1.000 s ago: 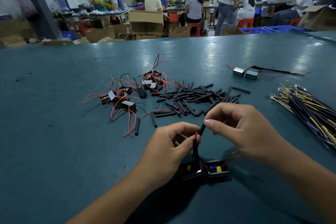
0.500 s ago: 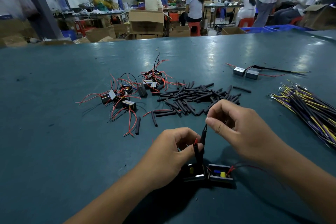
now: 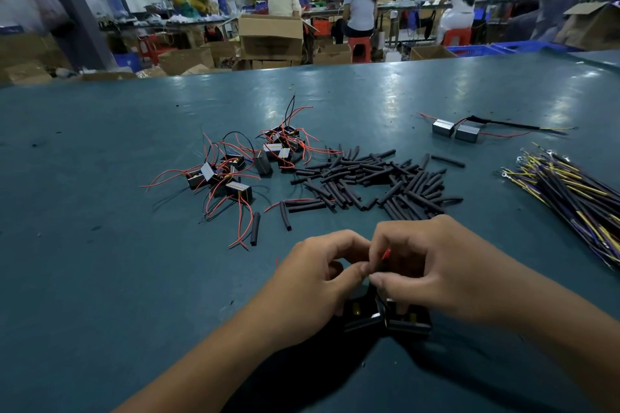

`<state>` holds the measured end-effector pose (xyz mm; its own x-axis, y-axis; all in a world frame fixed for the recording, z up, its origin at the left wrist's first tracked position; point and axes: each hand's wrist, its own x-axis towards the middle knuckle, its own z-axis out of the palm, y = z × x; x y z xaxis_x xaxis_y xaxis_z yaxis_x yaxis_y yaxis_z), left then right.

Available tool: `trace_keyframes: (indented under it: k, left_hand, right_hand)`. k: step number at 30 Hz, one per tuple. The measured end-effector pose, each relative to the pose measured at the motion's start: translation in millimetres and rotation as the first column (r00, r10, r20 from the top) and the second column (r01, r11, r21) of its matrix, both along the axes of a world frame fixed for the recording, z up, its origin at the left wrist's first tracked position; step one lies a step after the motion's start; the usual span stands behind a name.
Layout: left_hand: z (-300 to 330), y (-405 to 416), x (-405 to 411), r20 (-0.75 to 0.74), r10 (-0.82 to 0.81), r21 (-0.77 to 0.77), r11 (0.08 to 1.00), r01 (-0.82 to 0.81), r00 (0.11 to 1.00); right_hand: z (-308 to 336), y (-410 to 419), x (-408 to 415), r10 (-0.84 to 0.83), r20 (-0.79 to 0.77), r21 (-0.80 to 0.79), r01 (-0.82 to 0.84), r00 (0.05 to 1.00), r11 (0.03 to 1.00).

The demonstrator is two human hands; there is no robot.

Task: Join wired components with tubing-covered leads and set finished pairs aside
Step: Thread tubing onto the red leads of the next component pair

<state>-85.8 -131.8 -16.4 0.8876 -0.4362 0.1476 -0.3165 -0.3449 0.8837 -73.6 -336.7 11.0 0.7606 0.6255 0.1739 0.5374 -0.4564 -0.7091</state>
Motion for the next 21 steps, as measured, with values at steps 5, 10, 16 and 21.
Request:
trace_keyframes:
  k: [5,10,16,21]
  left_hand:
    - [2.4,5.0,-1.7,0.046,-0.047,0.155,0.987,0.039,0.998]
    - [-1.2,-1.0,-3.6,0.130,-0.015,0.130,0.992,-0.003,0.991]
    - [-4.3,-7.1,-6.9,0.279,0.048,0.179,0.979,-0.101,0.959]
    - [-4.5,-5.5,-7.6,0.281,0.062,0.214,0.969,-0.125,0.958]
  right_hand:
    - [4.0,-5.1,5.3,-0.029,-0.115,0.003,0.029,0.993,1.000]
    - [7.3,-7.8,7.5,-0.033,-0.185,0.026,0.038,0.982,0.999]
    - [10.2,-11.6,10.1,-0.026,-0.141,0.036,0.032,0.990,0.999]
    - [17.2,-18.7,11.8,-0.035,-0.114,0.055,0.041,0.993,0.998]
